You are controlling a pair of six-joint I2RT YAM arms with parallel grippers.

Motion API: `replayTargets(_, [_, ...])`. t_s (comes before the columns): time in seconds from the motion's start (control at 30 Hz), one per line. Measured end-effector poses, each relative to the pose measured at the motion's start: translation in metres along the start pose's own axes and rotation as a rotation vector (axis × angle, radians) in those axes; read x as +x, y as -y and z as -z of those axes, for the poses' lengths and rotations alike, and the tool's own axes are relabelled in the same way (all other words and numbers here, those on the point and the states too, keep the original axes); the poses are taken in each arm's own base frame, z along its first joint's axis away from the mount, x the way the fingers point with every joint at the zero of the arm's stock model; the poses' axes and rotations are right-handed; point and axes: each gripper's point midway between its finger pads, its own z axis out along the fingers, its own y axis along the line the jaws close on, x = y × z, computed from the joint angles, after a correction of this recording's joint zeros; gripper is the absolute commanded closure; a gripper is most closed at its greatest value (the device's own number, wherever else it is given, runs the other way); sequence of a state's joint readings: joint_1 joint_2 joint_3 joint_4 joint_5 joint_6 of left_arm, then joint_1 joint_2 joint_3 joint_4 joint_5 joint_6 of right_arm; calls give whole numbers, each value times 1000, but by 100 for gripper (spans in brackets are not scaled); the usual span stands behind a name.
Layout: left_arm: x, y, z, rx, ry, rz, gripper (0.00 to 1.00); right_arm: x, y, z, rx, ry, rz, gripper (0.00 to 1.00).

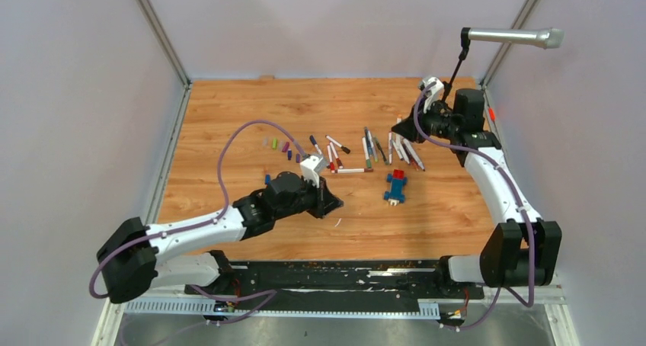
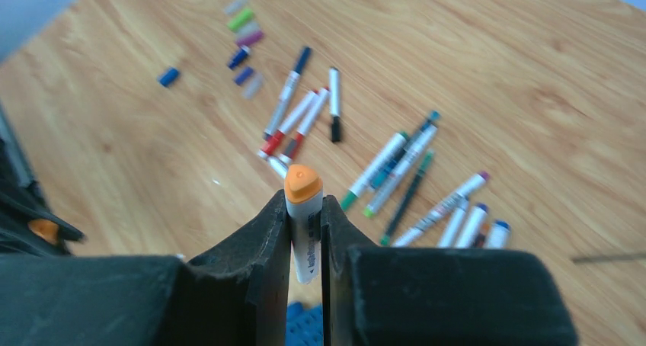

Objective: Open the pen caps
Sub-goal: Open the pen cap from the pen, then place the pen at the center of the board.

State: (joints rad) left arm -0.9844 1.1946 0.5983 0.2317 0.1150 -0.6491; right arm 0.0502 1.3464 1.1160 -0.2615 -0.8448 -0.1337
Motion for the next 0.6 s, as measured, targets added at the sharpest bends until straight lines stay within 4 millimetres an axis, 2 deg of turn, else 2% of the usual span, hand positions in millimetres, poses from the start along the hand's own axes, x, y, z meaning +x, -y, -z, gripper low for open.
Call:
replayTargets(0.1, [-16, -13, 17, -87, 62, -50, 100, 15, 23, 10, 88, -47, 35, 100])
replayTargets(0.3, [-37, -36, 44, -215, 144, -97, 100, 54, 87, 31, 242, -168, -1, 97])
replayTargets(0.43, [-33, -54, 54, -287, 145, -105, 100, 85, 121, 33, 292, -290, -38, 94])
replayTargets(0.6, [-22, -71, 61, -348, 122, -113, 100, 110, 145, 28, 311, -405, -58, 92])
